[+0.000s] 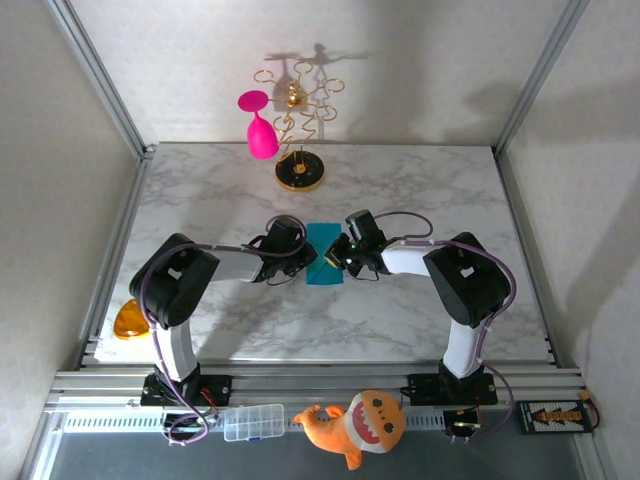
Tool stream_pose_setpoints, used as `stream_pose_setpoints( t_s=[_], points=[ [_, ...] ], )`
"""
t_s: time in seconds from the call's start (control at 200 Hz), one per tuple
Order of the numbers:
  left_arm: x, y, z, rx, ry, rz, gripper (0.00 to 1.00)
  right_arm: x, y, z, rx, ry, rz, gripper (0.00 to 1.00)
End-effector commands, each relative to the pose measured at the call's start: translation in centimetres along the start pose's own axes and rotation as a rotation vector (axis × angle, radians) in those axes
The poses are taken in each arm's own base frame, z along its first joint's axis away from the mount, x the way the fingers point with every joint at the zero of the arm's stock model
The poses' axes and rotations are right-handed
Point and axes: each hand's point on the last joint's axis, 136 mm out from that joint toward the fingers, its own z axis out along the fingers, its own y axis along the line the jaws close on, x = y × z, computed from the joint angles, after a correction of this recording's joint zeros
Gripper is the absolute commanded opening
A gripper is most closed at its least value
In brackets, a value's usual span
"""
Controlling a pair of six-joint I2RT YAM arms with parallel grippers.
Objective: Fold a paper plane with a square sheet of paper (pick it up from the middle)
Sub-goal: Pick up the paper from the center of the table, then turn over the paper at the center of the table.
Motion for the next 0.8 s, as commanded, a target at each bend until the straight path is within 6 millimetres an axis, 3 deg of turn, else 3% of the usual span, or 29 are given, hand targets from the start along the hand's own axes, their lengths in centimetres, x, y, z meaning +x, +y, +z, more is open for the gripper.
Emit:
stream_pose_setpoints(
  t_s=[0.0,0.11,0.2,0.34,0.501,0.651,0.796],
  points=[
    [-2.5,-1.5,-2.6,0.047,-0.042,0.013,0.18,-0.4,0.9,-0.8,-0.017,-0.043,-0.069,0.01],
    [-4.4,-2.3,-4.9,0.100,-0.075,0.029,0.24,-1.1,3.0,-2.4,-0.084,-0.081,-0.147,0.00],
    [-5.4,-3.3,-6.9,0.185,-0.081,0.030,0.35,-1.8,5.2,-4.1,-0.163,-0.109,-0.214,0.00],
    [-5.1,-5.8,-9.5,0.366,-0.068,0.066,0.65,-2.3,8.1,-6.7,-0.295,-0.127,-0.292,0.00],
    [-3.6,-7.8,-11.4,0.532,-0.029,0.069,0.88,-2.3,11.2,-9.6,-0.447,-0.122,-0.356,0.00],
    [-2.3,-9.8,-12.7,0.703,0.024,0.034,0.98,-1.9,12.6,-11.0,-0.529,-0.097,-0.375,0.00],
    [-1.4,-11.6,-13.3,0.818,0.072,0.015,0.98,-1.4,13.2,-11.4,-0.578,-0.054,-0.359,0.00]
  ],
)
